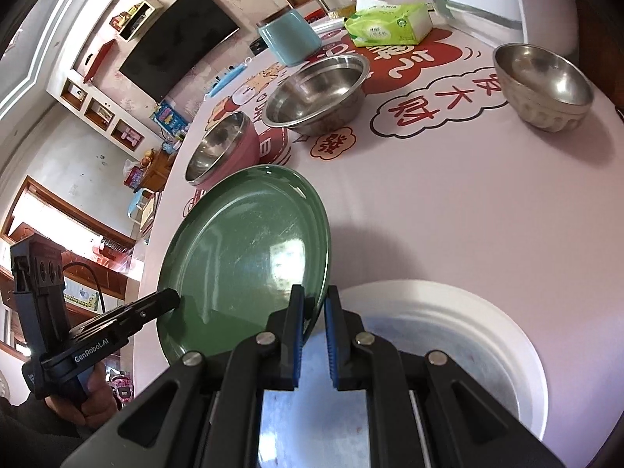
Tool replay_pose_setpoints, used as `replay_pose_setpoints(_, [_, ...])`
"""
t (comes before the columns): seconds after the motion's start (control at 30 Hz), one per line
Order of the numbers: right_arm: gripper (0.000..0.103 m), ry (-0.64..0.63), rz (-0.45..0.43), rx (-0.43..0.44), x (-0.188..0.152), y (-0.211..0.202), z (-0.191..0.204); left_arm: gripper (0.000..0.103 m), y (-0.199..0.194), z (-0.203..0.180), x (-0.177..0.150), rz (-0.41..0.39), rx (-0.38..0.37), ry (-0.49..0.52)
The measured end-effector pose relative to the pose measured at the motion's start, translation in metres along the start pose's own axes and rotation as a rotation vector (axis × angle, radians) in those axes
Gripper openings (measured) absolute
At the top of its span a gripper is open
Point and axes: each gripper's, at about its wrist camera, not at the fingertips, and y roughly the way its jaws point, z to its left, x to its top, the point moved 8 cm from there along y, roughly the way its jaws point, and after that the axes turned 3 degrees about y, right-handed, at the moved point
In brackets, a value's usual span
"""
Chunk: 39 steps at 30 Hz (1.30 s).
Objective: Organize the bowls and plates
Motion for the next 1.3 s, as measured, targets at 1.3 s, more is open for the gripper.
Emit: replay_pose_setpoints(1.3, [0.011, -0.007, 0.075, -0.13, -0.08, -0.087, -0.088, 0.016, -0.004, -0.125, -0.106, 0.154, 0.026, 0.06])
